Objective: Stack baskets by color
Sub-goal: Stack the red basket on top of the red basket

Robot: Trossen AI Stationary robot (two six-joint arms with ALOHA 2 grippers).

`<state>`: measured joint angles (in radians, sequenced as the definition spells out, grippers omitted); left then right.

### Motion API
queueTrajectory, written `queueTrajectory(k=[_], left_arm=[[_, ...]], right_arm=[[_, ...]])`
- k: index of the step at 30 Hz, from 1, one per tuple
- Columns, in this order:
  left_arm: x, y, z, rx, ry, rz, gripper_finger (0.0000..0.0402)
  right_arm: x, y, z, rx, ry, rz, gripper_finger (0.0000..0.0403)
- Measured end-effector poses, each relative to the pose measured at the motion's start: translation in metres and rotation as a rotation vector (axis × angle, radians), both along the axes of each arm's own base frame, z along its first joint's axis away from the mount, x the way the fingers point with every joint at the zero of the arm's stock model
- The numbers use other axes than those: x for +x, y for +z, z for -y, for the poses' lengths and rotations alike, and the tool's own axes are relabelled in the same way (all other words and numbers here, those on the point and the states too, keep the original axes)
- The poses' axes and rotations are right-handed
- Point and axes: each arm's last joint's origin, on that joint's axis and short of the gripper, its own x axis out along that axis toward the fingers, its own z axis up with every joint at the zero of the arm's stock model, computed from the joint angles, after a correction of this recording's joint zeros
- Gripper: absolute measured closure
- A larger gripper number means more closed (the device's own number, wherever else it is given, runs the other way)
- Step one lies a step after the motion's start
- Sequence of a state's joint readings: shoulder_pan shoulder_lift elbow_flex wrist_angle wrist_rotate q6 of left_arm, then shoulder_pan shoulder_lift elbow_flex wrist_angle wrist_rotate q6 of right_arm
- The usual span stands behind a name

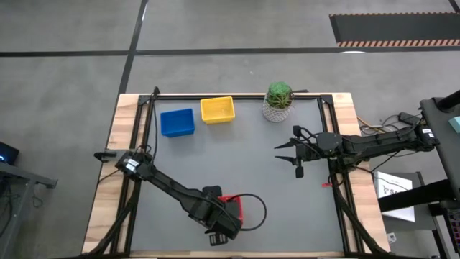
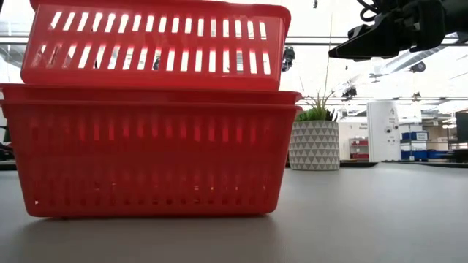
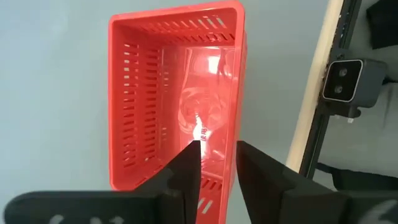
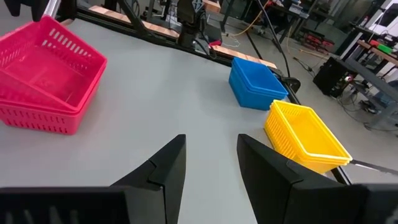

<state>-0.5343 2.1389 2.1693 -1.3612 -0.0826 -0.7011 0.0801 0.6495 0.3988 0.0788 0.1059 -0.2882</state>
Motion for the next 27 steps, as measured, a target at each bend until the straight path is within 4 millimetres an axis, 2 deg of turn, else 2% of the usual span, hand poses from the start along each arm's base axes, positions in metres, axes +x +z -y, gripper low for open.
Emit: queueTrajectory(k=[7,11,17,22,27], left_arm=[[-0.004,0.013,-0.003,-0.05,-0.009,0.012,0.0316],[-0.001,0.015,-0.001,-0.038,-0.105,0.074,0.0335],[0.004,0.0,-0.001,-0.022,-0.151,0.082,0.0393],[0.005,-0.01,-0.001,-0.028,-0.15,0.084,0.04],[0.006,-0.01,-0.001,-0.034,-0.15,0.091,0.0401]], right_arm=[[0.0,0.0,0.0,0.001,0.0,0.0,0.0266],[0.0,0.0,0.0,0.001,0.0,-0.001,0.0266],[0.0,0.0,0.0,0.001,0.0,-0.001,0.0266],[0.0,0.0,0.0,0.001,0.0,-0.001,0.0266],[0.0,-0.001,0.0,0.001,0.0,-0.002,0.0266]])
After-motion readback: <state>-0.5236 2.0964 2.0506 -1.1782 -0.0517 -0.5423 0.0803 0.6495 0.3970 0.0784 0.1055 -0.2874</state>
